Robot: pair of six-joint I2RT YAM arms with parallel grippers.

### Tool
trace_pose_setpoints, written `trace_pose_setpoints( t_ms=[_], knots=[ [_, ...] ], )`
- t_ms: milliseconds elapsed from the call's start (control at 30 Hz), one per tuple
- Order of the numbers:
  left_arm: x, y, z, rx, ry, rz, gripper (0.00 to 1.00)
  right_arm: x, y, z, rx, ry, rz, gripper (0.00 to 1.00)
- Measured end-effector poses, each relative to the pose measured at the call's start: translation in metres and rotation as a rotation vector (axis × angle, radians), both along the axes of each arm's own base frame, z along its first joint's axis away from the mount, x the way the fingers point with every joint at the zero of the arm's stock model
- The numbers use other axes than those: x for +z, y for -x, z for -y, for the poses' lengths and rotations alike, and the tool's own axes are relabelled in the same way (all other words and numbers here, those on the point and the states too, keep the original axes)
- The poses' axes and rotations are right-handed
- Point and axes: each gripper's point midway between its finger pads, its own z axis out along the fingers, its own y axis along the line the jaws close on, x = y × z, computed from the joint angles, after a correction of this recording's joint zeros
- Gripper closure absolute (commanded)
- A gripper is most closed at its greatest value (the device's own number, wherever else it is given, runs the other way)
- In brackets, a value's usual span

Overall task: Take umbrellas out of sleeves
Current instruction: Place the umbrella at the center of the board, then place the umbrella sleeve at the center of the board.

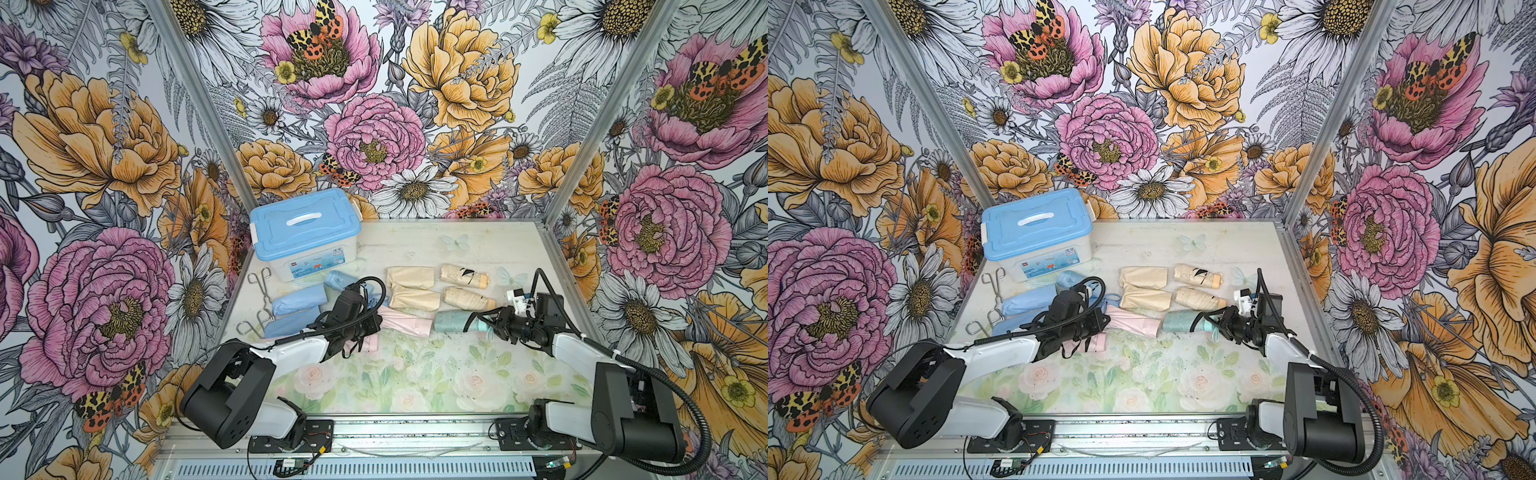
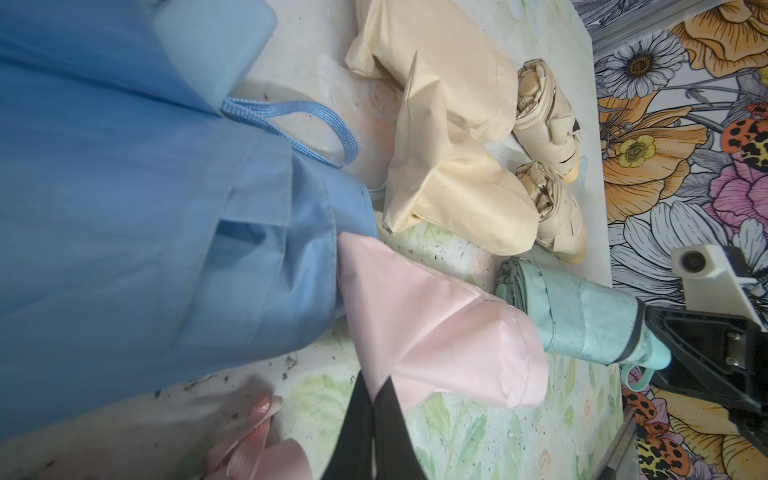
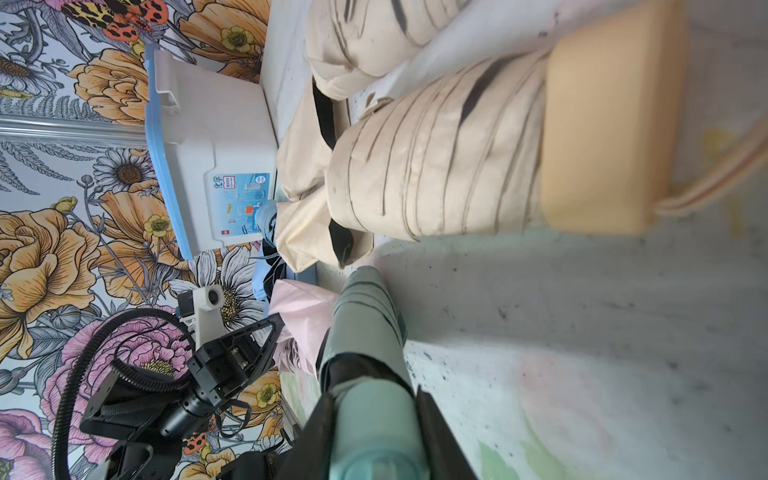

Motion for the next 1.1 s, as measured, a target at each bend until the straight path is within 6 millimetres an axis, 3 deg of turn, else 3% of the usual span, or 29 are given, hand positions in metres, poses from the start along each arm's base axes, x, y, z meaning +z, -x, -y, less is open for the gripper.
trace_pose_setpoints(
  t_ms=[167,700,900,1100],
  knots=[
    [-0.008,0.005,0.004,-0.011,-0.021,-0.014,1.0,0.006,-0.005,0.009,-0.015,0.057,0.013,0.93],
    [-0.009,0.009,0.014,-0.033,-0.041,-0.005,0.95,0.002,-0.009,0.021,-0.032,0.135,-0.006,0.67],
    [-0.007,0.007,0.015,-0.033,-0.038,0.0,0.92,-0.017,-0.005,0.039,-0.081,0.238,-0.066,0.59],
    [-0.007,0.007,0.015,-0.031,-0.04,0.0,0.84,-0.029,0.0,0.052,-0.111,0.314,-0.107,0.53]
  ],
)
